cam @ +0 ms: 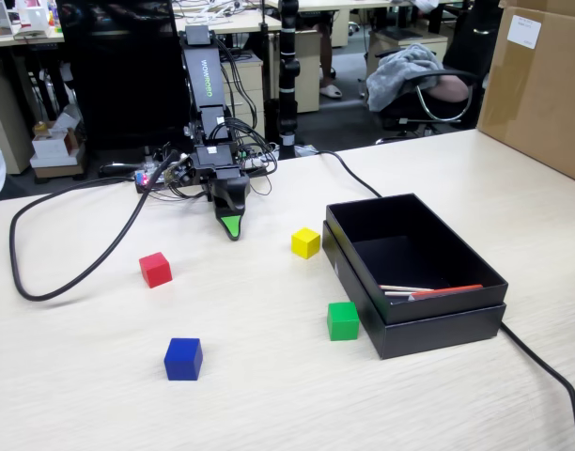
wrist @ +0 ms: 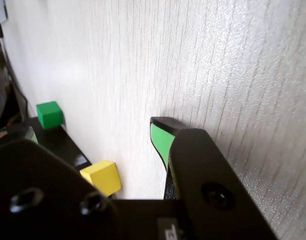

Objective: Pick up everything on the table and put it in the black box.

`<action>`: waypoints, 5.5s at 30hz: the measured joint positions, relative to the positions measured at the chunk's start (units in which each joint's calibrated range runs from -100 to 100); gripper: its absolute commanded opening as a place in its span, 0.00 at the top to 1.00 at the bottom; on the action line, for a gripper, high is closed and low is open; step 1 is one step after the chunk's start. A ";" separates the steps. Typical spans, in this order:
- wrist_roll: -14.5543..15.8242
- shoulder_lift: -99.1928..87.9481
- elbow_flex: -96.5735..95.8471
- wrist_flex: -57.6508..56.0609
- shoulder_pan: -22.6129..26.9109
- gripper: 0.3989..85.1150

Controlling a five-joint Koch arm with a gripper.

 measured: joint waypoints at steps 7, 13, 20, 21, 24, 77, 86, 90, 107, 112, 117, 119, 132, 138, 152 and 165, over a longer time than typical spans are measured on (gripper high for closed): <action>0.24 -1.04 -0.37 0.00 -0.44 0.44; 0.24 -1.94 5.66 -8.52 -2.25 0.44; 0.34 -1.17 28.48 -41.19 -5.76 0.44; 0.29 -0.26 31.86 -45.30 -6.30 0.44; 0.24 4.66 42.45 -55.83 -8.35 0.45; -8.64 84.40 95.48 -69.22 -16.85 0.96; -7.96 55.79 83.61 -70.23 -12.11 0.96; -2.78 38.06 83.16 -75.80 -2.78 0.96; 14.60 96.18 131.63 -83.16 17.78 0.95; 15.48 104.34 133.09 -83.08 18.17 0.95; 15.78 107.70 133.27 -83.08 18.36 0.83; 15.78 107.96 132.45 -82.85 18.36 0.74; 15.73 83.50 126.43 -82.93 15.82 0.57; 12.80 66.02 124.87 -83.00 8.11 0.49; 5.42 87.25 132.45 -83.00 -6.54 0.44; 5.37 121.29 157.46 -83.08 -7.72 0.44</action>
